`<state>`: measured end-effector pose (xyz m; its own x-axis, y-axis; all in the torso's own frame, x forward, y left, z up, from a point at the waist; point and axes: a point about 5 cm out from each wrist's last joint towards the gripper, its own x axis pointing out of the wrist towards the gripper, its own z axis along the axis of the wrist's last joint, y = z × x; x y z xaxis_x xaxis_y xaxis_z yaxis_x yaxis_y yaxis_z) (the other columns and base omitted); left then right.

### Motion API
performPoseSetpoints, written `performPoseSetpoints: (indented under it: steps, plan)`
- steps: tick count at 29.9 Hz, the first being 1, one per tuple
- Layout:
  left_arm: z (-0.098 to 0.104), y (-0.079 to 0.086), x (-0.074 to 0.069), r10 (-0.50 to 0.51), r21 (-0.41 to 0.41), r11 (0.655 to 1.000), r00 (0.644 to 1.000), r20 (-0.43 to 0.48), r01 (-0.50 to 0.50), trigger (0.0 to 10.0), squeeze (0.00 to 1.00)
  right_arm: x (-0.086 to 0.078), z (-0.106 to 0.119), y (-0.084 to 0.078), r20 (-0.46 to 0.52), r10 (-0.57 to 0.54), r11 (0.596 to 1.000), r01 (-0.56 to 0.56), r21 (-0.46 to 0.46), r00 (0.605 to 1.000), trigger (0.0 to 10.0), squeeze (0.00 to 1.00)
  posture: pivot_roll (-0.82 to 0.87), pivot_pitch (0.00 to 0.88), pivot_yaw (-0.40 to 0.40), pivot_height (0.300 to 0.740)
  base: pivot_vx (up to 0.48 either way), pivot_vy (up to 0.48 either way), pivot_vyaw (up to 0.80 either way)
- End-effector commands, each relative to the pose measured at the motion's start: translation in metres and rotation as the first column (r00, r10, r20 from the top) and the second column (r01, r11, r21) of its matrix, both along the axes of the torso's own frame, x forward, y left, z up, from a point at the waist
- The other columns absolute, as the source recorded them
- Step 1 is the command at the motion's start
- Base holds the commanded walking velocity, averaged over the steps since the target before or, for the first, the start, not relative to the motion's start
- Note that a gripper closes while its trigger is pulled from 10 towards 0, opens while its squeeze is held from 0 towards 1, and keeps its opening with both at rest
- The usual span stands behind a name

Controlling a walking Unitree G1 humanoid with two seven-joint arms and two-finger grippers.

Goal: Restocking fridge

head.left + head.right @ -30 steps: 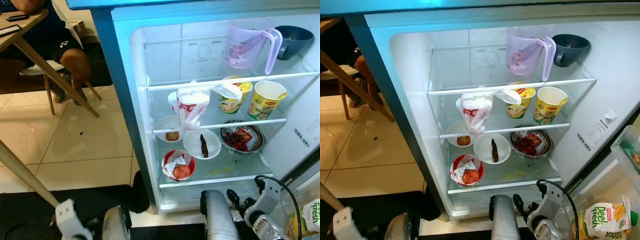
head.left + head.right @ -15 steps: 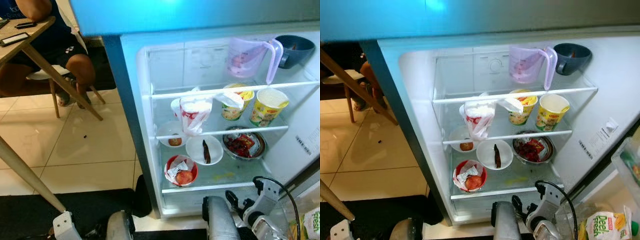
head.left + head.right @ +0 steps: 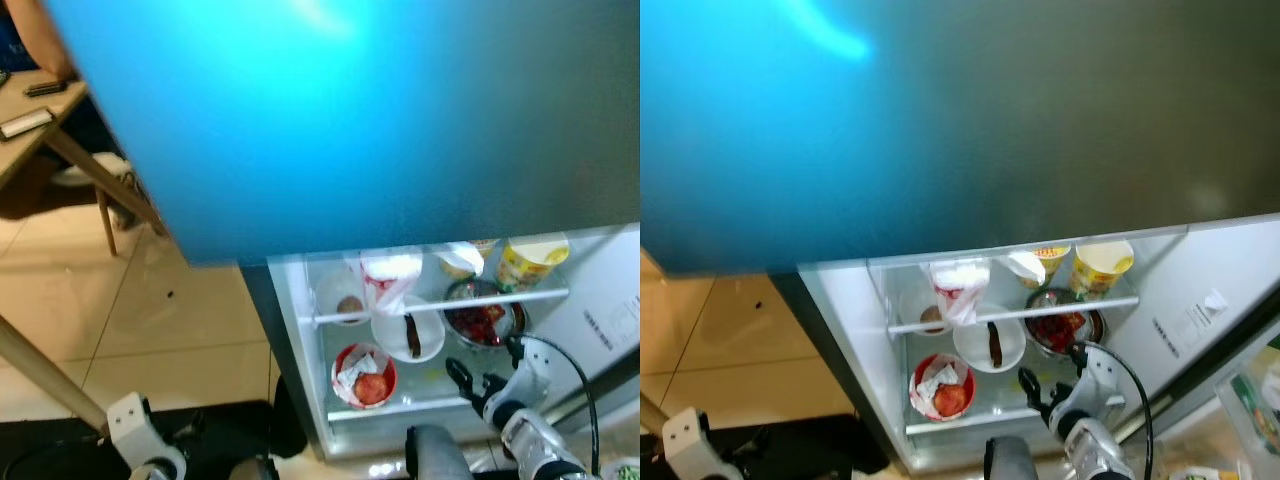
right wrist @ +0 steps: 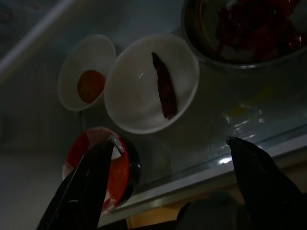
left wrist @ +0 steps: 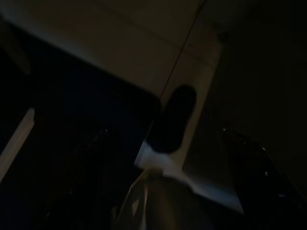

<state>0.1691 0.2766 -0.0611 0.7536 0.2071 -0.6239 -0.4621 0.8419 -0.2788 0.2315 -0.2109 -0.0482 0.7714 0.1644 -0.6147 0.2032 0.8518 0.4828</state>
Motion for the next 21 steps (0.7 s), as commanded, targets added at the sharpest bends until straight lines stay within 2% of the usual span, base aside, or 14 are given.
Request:
performPoseSetpoints:
  steps: [1,5,11,14,20,21]
  plan:
    - [0.002,0.010,-0.003,-0.003,0.029,1.000,1.000,-0.011,0.004,10.0,0.00,0.000,-0.001,0.001,-0.012,0.006,1.000,-0.006,-0.010,1.000,10.0,0.00,-0.03,0.000,0.019,0.629,0.000,0.000,0.00]
    - [0.000,0.007,-0.005,-0.022,0.029,0.999,0.999,-0.029,0.023,10.0,0.00,-0.003,-0.002,0.000,-0.012,-0.009,1.000,0.009,0.002,1.000,10.0,0.00,-0.03,0.000,0.020,0.629,0.000,0.000,0.00]
    - [-0.011,-0.003,-0.021,-0.076,0.020,0.997,0.991,-0.114,0.079,10.0,0.00,-0.007,-0.004,-0.002,-0.009,-0.027,0.999,0.027,0.028,1.000,10.0,0.00,-0.03,0.000,0.021,0.629,0.000,0.000,0.00]
    - [-0.017,-0.008,-0.029,-0.087,0.012,0.996,0.985,-0.148,0.090,10.0,0.00,-0.009,-0.005,-0.003,-0.011,-0.032,0.999,0.032,0.031,0.999,10.0,0.00,-0.03,0.000,0.018,0.644,0.000,0.000,0.00]
    - [-0.021,-0.011,-0.037,-0.088,-0.006,0.996,0.980,-0.177,0.089,10.0,0.00,-0.012,-0.008,-0.002,-0.043,-0.030,0.999,0.030,0.022,0.999,10.0,0.00,-0.03,0.000,0.017,0.649,0.000,0.000,0.00]
    - [-0.022,-0.013,-0.039,-0.091,-0.014,0.996,0.977,-0.194,0.089,10.0,0.00,-0.013,-0.008,-0.002,-0.046,-0.030,0.999,0.031,0.021,0.998,10.0,0.00,-0.03,0.000,0.017,0.649,-0.480,0.000,0.00]
